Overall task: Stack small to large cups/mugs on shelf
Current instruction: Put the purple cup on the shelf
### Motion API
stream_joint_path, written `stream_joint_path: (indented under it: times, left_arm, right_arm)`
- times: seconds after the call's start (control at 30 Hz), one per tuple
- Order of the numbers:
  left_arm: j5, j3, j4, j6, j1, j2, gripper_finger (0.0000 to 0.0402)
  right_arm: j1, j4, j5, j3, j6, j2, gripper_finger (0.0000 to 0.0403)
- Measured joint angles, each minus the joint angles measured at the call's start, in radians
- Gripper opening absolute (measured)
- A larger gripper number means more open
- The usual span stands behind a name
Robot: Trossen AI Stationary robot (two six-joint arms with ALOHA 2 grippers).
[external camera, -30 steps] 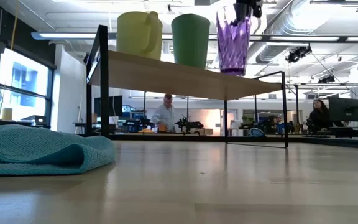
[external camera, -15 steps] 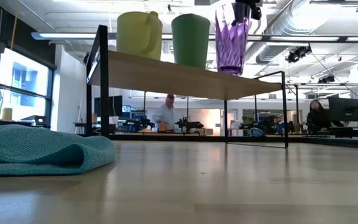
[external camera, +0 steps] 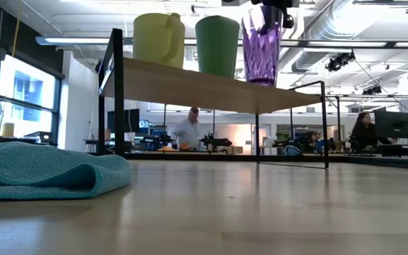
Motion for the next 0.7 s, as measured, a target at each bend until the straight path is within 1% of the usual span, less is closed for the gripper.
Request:
stream_joint_path:
  times: [0.7]
  left_arm:
    - [0.01, 0.0, 0.0, 0.0, 0.0, 0.0, 0.0177]
  right_arm:
    - [-0.011, -0.022, 0.0, 0.0, -0.004, 0.016, 0.0]
